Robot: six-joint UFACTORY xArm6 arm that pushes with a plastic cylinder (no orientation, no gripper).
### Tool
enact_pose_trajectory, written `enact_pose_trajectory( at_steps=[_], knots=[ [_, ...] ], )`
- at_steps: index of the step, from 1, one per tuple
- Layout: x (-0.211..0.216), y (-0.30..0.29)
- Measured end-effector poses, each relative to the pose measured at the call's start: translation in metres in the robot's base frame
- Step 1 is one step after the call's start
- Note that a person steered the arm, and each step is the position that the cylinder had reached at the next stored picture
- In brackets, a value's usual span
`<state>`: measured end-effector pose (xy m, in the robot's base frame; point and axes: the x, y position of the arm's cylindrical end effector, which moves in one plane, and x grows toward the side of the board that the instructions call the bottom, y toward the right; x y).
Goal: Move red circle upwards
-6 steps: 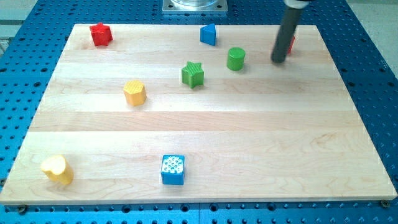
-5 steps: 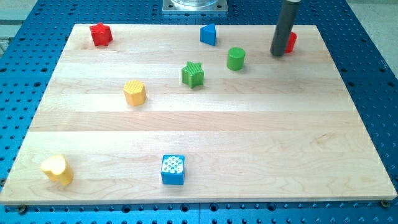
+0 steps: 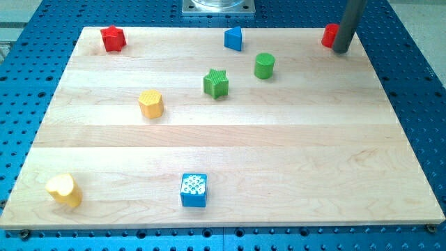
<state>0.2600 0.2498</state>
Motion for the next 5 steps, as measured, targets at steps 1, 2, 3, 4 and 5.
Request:
enact_pose_trajectory(
  at_steps=[1,2,3,4,5],
  knots=[
    [0.000,0.000],
    [-0.001,0.000],
    [-0.004,0.000],
    [-0.011,0.000],
    [-0.012,0.000]
  ],
)
